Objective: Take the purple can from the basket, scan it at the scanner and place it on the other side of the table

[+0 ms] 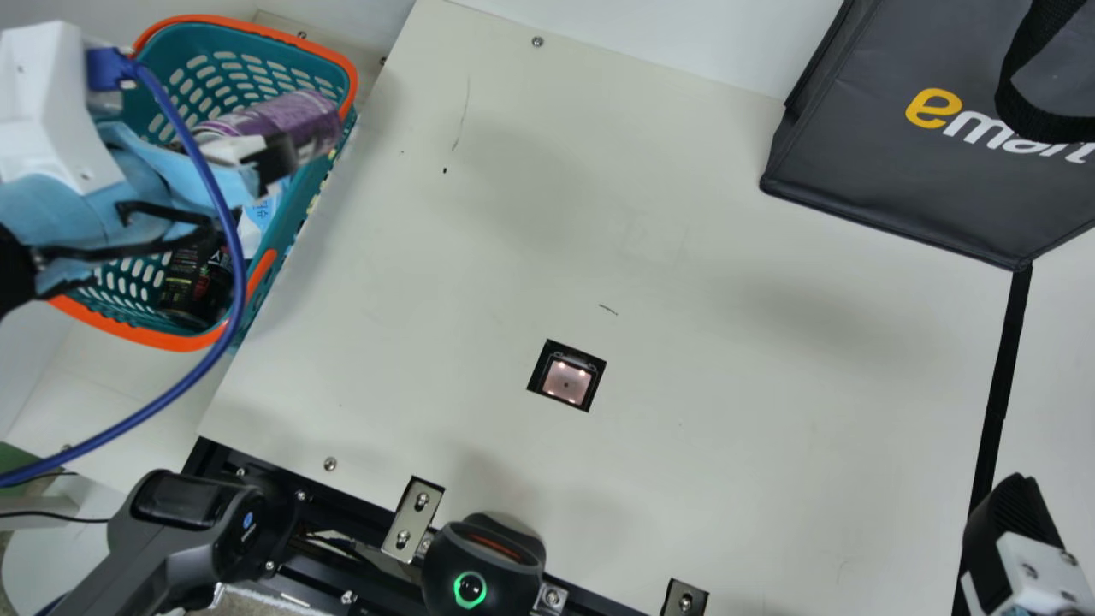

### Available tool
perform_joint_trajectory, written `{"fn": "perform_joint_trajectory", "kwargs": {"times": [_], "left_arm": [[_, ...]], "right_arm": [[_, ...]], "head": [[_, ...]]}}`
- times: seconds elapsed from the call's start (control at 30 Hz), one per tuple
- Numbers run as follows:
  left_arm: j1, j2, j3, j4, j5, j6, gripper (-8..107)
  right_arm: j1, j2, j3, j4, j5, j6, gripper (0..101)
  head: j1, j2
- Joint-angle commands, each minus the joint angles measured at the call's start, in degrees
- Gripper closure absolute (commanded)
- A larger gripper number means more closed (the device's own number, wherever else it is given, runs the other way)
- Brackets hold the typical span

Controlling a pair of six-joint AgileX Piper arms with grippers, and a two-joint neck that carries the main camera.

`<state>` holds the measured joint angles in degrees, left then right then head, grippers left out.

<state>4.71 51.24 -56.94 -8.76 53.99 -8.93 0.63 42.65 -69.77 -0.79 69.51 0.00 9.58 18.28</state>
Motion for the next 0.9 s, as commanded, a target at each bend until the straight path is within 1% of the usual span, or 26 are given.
{"fn": "perform_joint_trajectory", "kwargs": {"times": [0.0, 0.23, 0.47, 0.63, 0.87], "left_arm": [[-6.73, 0.09, 0.07, 0.33, 0.01, -0.98, 107], [-17.62, 1.69, 0.46, 0.95, -0.46, -4.33, 107], [-26.04, 3.12, 1.14, 1.84, -1.55, -7.05, 107], [-30.29, 3.03, 1.96, 2.81, -0.88, -7.67, 107], [-33.57, 2.76, 2.50, 3.24, 3.10, -6.03, 107]], "right_arm": [[0.00, 0.00, 0.00, 0.00, 0.00, 0.00, 6], [0.00, 0.00, 0.00, 0.00, 0.01, 0.00, 6], [0.00, 0.00, 0.00, 0.00, 0.01, 0.00, 6], [0.00, 0.00, 0.00, 0.00, 0.01, 0.00, 6], [0.00, 0.00, 0.00, 0.00, 0.01, 0.00, 6]], "head": [[-1.66, 0.14], [-1.66, 0.14], [-1.66, 0.14], [-1.66, 0.14], [-1.66, 0.14]]}}
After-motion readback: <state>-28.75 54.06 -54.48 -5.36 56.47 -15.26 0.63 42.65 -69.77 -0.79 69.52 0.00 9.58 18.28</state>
